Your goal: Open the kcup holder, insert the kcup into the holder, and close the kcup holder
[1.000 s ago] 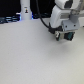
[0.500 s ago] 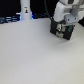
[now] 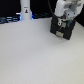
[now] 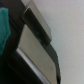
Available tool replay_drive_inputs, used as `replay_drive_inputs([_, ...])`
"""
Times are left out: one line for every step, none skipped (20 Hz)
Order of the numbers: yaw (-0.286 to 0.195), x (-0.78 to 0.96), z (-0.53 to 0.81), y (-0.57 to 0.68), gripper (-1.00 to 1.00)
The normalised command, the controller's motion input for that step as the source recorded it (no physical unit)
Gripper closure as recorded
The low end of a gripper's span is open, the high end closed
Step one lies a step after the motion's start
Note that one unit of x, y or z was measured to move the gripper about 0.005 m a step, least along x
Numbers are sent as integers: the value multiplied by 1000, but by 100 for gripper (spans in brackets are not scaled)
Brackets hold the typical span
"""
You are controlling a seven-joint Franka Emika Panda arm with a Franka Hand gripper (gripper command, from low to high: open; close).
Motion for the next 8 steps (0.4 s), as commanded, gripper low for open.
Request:
replay_drive_inputs([64,-28,838,202,-100])
replay_drive_inputs([56,54,1000,175,-100])
replay_drive_inputs([41,64,1000,137,-100])
replay_drive_inputs([26,68,945,89,-100])
replay_drive_inputs([14,105,980,75,-100])
replay_drive_inputs([7,84,838,52,-100])
replay_drive_inputs([-10,94,449,-7,-100])
replay_drive_inputs([2,26,2,5,-100])
